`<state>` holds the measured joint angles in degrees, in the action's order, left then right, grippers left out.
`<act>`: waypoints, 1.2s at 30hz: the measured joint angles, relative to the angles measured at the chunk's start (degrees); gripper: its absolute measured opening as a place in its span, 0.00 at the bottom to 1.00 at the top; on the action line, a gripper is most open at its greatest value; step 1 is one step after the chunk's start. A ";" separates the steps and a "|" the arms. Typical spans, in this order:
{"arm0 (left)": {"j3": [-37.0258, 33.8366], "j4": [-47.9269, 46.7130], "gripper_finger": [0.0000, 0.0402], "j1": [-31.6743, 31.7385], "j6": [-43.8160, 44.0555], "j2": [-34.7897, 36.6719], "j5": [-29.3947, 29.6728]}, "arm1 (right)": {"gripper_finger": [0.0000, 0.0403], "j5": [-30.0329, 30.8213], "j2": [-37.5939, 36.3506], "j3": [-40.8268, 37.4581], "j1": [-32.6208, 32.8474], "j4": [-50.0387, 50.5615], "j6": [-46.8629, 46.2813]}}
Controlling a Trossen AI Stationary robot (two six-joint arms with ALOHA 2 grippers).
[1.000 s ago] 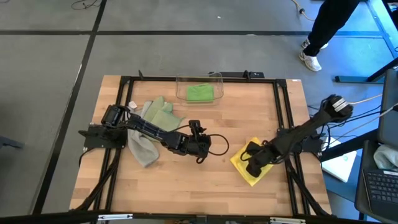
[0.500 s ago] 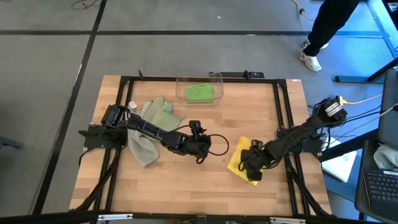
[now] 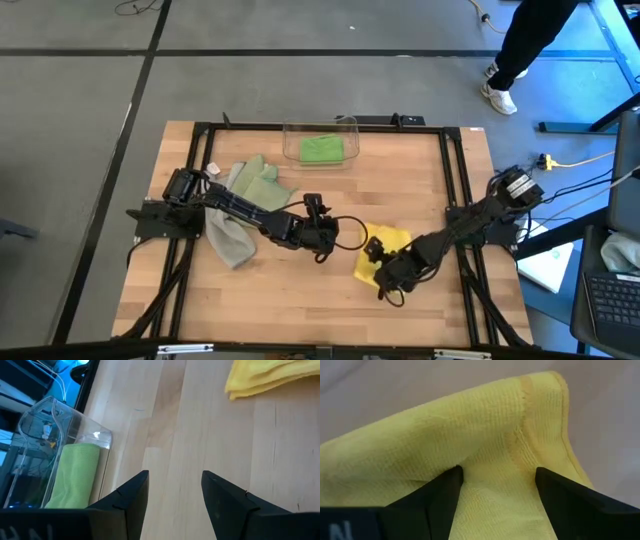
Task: Fold microfiber towels
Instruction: Fold the yellow microfiber cloth
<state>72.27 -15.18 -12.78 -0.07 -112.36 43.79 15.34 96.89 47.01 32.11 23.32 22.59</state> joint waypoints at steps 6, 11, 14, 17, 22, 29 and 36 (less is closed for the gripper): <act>0.00 -0.67 0.44 0.19 -0.08 0.00 -0.02 | 0.65 15.80 -1.32 8.41 0.45 11.87 -8.97; 0.00 -0.81 0.44 0.43 -0.08 0.00 0.00 | 0.65 15.94 -2.40 16.12 0.67 21.83 -22.73; 0.00 -0.81 0.44 0.39 -0.03 0.00 -0.02 | 0.65 12.46 -2.97 18.38 0.57 21.74 -34.22; 0.00 -0.83 0.44 0.38 0.00 0.00 0.00 | 0.65 8.09 -2.63 17.99 -0.47 21.73 -51.59; 0.00 -2.64 0.44 0.33 0.94 0.00 0.20 | 0.65 2.43 -2.61 12.91 -3.80 21.04 -68.10; 0.00 -4.74 0.44 0.04 2.69 0.00 0.46 | 0.65 -2.23 -2.61 1.30 -10.83 9.36 -67.50; 0.00 -4.84 0.44 0.13 2.70 0.00 0.65 | 0.65 -7.53 -3.16 -3.78 -15.75 1.04 -61.57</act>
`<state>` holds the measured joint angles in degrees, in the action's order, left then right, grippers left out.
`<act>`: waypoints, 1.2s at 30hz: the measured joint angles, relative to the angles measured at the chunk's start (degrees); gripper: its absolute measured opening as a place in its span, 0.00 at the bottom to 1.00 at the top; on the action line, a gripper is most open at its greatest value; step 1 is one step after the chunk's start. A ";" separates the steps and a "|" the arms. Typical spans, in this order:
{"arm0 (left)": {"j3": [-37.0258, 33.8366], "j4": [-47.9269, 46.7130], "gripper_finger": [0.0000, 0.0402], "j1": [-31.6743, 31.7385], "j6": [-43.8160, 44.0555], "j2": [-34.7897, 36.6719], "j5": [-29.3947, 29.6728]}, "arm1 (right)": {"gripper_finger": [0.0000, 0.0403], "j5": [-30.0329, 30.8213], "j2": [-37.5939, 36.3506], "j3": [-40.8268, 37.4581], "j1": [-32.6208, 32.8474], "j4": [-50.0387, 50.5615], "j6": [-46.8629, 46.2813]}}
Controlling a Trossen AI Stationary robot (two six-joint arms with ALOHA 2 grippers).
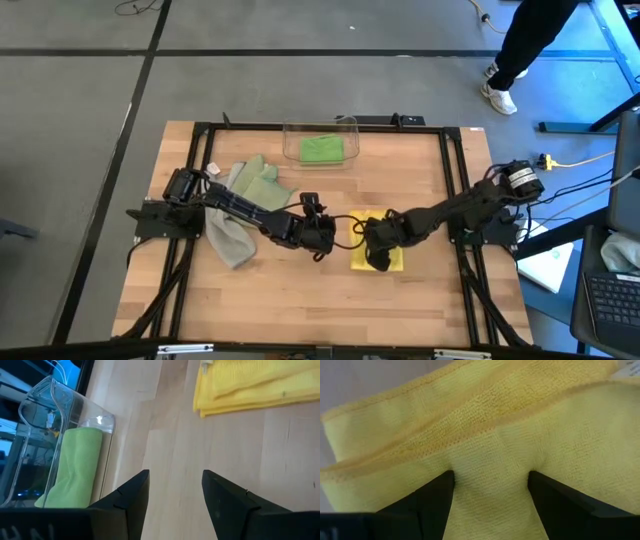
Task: Fold microfiber towels
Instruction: Fold the yellow microfiber cloth
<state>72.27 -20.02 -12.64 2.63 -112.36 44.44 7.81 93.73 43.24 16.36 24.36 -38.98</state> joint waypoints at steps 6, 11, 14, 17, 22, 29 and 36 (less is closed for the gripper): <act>0.00 -0.03 0.44 0.00 0.00 0.00 0.01 | 0.65 0.92 0.12 -0.34 -0.22 -0.76 14.97; 0.00 -0.04 0.44 0.00 -0.02 0.00 0.01 | 0.65 1.13 0.18 -0.39 0.04 -2.53 33.07; 0.00 -0.06 0.44 0.00 -0.02 0.00 0.01 | 0.65 1.55 0.20 -0.40 0.74 -3.78 45.92; 0.00 -0.07 0.44 0.00 -0.02 0.00 0.01 | 0.65 2.13 0.25 -0.48 1.52 -5.08 55.25; 0.00 -0.56 0.44 0.00 -0.02 0.00 0.01 | 0.65 4.39 0.17 0.90 1.69 -4.05 51.48; 0.00 -0.43 0.44 0.42 -0.13 0.00 0.05 | 0.65 4.84 -0.20 7.62 4.04 6.44 47.48; 0.02 0.01 0.44 0.38 0.07 0.00 0.07 | 0.65 9.68 -0.42 16.97 7.35 15.67 38.62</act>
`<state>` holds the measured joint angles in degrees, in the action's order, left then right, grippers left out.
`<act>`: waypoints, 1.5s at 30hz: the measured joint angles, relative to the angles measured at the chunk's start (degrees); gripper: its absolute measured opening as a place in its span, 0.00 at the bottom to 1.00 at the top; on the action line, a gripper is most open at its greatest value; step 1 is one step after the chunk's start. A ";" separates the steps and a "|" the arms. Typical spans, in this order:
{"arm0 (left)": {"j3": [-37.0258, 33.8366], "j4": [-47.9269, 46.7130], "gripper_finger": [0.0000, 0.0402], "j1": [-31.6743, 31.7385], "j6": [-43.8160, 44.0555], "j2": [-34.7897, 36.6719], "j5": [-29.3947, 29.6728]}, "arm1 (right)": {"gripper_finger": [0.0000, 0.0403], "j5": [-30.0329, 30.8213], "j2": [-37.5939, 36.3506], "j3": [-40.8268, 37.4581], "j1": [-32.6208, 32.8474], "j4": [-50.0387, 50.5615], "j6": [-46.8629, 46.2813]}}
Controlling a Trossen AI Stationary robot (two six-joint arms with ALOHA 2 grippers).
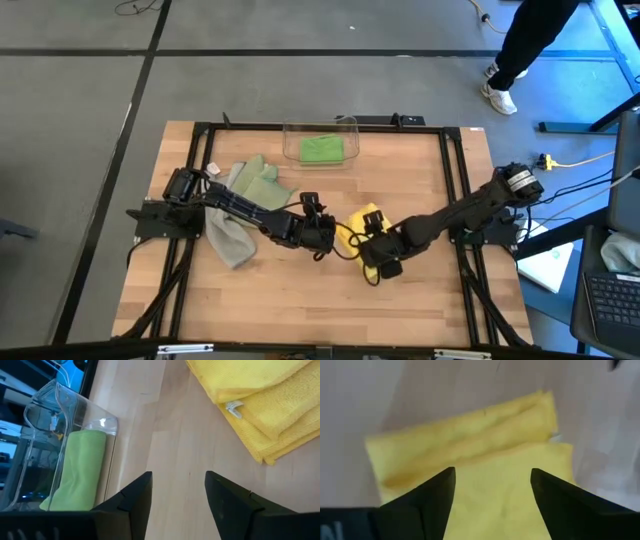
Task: Fold microfiber towels
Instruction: Fold the yellow microfiber cloth
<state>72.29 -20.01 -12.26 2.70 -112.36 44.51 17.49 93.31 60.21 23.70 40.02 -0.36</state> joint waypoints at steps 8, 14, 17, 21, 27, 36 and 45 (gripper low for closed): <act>0.00 1.46 0.44 0.06 0.58 0.00 -0.03 | 0.65 -3.29 -0.10 4.15 3.71 2.45 -25.32; 0.00 10.32 0.44 0.17 -9.71 0.00 -8.47 | 0.65 -5.37 0.14 4.13 9.26 12.15 -35.98; 0.00 15.83 0.44 0.57 -19.46 0.00 -17.15 | 0.65 -7.15 0.14 4.13 12.80 16.20 -40.78; 0.02 21.67 0.44 2.30 -32.25 0.00 -29.75 | 0.65 -10.14 0.12 4.13 17.20 16.42 -44.37; 0.07 18.47 0.44 5.86 -46.51 -0.10 -33.67 | 0.65 -1.50 0.12 4.13 21.72 16.49 -44.29; 1.59 20.71 0.44 4.81 -52.41 -5.04 -29.11 | 0.65 14.06 0.12 3.72 22.60 16.72 -41.30; 13.43 14.90 0.44 3.23 -57.02 -13.92 -14.62 | 0.65 13.53 0.09 -3.89 23.88 16.56 -47.80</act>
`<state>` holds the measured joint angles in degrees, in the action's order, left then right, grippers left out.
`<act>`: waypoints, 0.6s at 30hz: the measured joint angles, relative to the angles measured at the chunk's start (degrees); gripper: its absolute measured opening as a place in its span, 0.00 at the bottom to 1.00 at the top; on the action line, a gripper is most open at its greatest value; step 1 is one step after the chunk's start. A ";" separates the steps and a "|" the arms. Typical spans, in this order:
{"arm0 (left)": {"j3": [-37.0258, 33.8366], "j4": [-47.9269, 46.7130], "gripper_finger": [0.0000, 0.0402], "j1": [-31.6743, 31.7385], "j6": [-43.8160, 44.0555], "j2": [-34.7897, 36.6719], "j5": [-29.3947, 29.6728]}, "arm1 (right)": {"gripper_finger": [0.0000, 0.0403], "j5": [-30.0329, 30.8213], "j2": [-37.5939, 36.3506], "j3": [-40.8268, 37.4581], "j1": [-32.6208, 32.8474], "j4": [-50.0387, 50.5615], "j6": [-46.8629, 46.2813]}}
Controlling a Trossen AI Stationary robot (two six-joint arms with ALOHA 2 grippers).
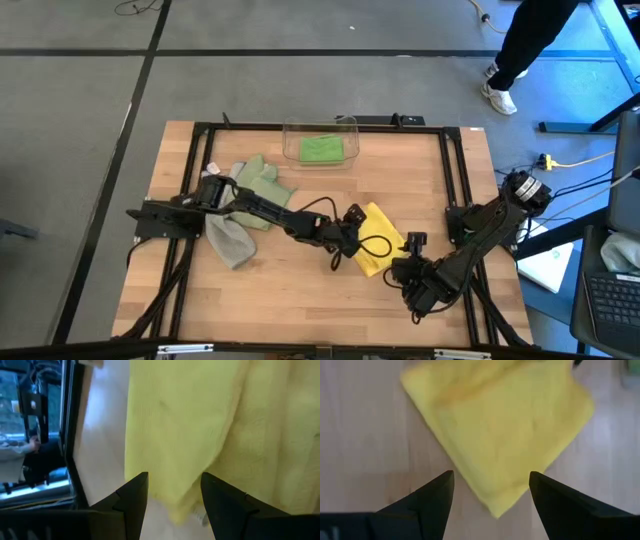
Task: Fold microfiber towels
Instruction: Fold the yellow microfiber cloth
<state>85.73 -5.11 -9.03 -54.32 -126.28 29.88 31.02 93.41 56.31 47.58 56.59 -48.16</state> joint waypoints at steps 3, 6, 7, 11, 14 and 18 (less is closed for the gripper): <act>2.65 -3.50 0.44 0.34 0.52 -0.22 0.61 | 0.65 -1.28 0.00 -2.38 0.88 -0.49 -2.50; 5.39 -9.12 0.44 0.62 0.63 0.00 0.45 | 0.65 -1.56 0.00 -4.02 1.81 -0.86 -3.63; 6.08 -11.57 0.44 0.76 0.65 0.00 0.21 | 0.65 -1.58 0.00 -4.29 1.98 -0.79 -4.07; 6.22 -15.33 0.44 1.22 1.70 -0.02 -2.59 | 0.65 -0.99 -0.02 -4.63 2.67 -1.04 -4.52; 6.11 -15.67 0.44 1.24 2.64 -0.04 -2.69 | 0.65 0.73 -0.03 -4.63 3.15 -1.41 -4.55; 6.11 -15.54 0.44 1.24 2.96 -0.04 -3.73 | 0.65 2.50 -0.04 -4.63 3.38 -1.58 -4.53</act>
<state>91.83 -20.65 -7.79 -51.36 -126.32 26.15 33.53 93.36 51.68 50.96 55.01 -52.69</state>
